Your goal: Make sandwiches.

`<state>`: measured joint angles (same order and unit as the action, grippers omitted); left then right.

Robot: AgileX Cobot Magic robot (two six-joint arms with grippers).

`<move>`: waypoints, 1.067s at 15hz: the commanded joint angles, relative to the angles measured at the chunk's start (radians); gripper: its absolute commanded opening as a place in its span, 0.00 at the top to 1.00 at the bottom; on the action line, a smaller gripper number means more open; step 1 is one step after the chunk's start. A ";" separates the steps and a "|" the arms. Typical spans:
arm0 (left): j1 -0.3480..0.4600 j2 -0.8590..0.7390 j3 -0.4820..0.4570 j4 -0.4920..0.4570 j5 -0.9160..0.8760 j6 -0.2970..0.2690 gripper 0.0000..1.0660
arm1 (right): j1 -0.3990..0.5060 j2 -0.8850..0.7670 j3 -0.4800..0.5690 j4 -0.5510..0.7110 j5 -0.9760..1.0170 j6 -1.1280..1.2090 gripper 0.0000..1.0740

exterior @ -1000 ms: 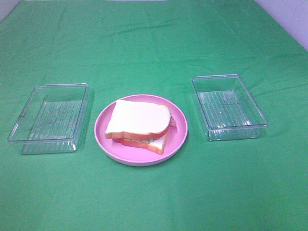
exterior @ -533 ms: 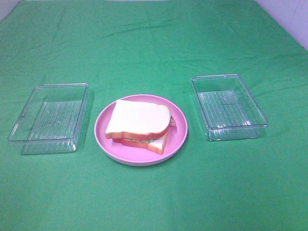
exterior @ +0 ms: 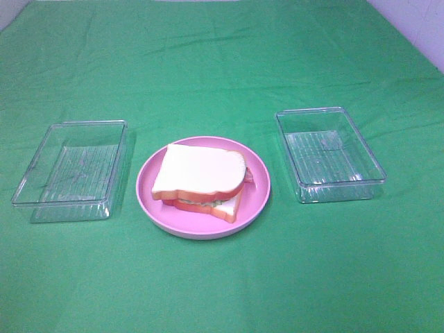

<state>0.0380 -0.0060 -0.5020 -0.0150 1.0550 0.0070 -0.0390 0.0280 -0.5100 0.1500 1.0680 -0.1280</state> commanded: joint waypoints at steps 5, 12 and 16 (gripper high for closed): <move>0.004 -0.021 0.003 -0.006 -0.009 0.003 0.25 | -0.005 -0.050 0.003 0.001 -0.010 0.009 0.31; 0.004 -0.021 0.003 -0.006 -0.009 0.003 0.25 | -0.005 -0.049 0.003 0.001 -0.011 0.009 0.31; 0.004 -0.021 0.003 -0.010 -0.009 0.000 0.25 | -0.005 -0.049 0.003 0.001 -0.011 0.009 0.31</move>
<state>0.0380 -0.0060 -0.5020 -0.0160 1.0550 0.0070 -0.0390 -0.0050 -0.5090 0.1500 1.0670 -0.1280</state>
